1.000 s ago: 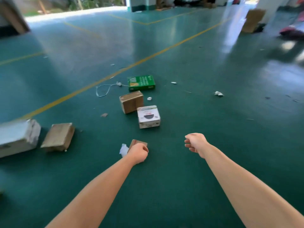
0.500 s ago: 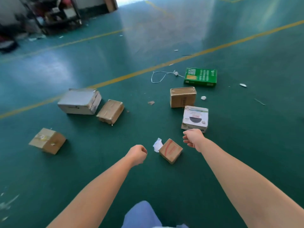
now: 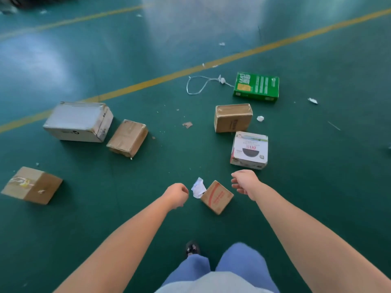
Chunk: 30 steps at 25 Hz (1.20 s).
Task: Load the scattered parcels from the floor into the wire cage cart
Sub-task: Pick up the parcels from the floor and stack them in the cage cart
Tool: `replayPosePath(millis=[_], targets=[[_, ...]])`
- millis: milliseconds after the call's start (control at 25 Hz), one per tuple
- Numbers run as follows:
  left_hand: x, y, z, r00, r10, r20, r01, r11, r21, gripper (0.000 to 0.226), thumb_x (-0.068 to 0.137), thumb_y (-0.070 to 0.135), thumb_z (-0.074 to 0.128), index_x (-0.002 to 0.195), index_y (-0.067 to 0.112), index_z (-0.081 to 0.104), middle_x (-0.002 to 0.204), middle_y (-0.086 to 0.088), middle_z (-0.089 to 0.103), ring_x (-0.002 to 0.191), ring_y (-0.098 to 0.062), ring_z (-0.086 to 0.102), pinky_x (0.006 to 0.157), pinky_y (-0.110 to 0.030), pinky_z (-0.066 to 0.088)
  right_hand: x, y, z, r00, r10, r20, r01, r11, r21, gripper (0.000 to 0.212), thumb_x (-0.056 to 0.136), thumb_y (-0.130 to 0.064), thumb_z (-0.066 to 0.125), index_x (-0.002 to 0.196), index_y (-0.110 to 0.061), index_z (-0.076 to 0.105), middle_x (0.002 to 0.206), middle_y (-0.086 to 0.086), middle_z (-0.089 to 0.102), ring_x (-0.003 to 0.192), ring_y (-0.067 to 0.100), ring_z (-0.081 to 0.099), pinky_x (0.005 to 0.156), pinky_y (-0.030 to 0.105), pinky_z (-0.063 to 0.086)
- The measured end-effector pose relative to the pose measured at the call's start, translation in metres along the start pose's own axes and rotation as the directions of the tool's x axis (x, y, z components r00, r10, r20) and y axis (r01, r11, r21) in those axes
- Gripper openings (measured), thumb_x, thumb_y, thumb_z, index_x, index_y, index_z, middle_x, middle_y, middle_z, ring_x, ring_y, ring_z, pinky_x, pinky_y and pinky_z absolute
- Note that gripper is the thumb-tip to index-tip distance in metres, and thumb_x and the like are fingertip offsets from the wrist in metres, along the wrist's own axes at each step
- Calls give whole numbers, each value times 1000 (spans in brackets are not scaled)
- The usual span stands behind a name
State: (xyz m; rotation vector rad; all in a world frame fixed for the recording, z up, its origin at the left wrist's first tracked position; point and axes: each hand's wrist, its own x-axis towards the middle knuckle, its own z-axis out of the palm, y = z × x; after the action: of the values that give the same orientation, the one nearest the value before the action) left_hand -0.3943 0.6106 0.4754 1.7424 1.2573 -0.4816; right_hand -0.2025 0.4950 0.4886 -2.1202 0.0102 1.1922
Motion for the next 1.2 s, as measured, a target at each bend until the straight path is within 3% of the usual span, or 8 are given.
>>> replayPosePath(millis=[120,280,440,520,720,920,1120,1200], targets=[[38,17,-3,999,1,42,-3,999,34,18,86,5,42,85,16,56,92,-12,64,76,-25,56,70,-31,48,29,2,-3,994,113,5,-113,994,8,10,96,-12,50,87,-13,55,79,4,53,76,21,53,58,25,40],[92,41,4,993,-69,99,68,998,19,18,88,8,45,97,16,59,87,-6,62,75,-24,57,69,-30,50,94,-1,-13,982,187,6,-187,982,-12,14,94,-14,52,81,-15,55,81,4,56,81,23,56,71,32,45],[160,55,27,977,-184,113,187,982,-16,21,90,11,50,108,13,60,87,0,57,78,-19,55,67,-26,45,176,1,-12,965,253,63,-249,966,-69,8,92,-14,52,85,-16,56,88,6,56,85,24,54,72,35,47],[204,58,46,968,-219,119,225,974,-37,23,90,12,51,112,14,59,92,1,56,81,-18,54,70,-25,43,222,16,-3,956,284,74,-275,954,-117,2,92,-13,51,93,-14,52,86,5,54,86,25,54,70,36,46],[325,45,104,942,-278,186,301,947,-109,22,93,16,52,114,21,55,95,7,56,87,-13,54,66,-17,41,344,79,45,922,377,87,-359,917,-171,37,93,-21,53,129,-14,46,90,-1,52,82,20,50,70,30,41],[428,2,159,933,-280,228,305,949,-85,36,92,15,53,128,16,53,112,0,56,95,-14,49,80,-22,36,435,154,107,861,506,55,-506,862,-28,43,94,-21,57,133,-10,43,128,12,57,116,30,54,101,43,43],[496,-48,206,921,-283,268,307,950,-52,48,93,16,55,140,16,43,119,-2,54,103,-21,51,79,-20,32,487,225,155,748,662,47,-659,734,163,58,95,-24,59,143,-9,30,138,10,49,123,32,49,100,43,43],[515,-66,224,909,-295,294,324,944,-56,45,94,17,54,138,20,43,110,6,49,101,-18,46,77,-20,31,504,244,167,732,681,14,-669,714,206,69,94,-26,61,147,-12,20,138,9,46,123,32,49,99,43,43]])
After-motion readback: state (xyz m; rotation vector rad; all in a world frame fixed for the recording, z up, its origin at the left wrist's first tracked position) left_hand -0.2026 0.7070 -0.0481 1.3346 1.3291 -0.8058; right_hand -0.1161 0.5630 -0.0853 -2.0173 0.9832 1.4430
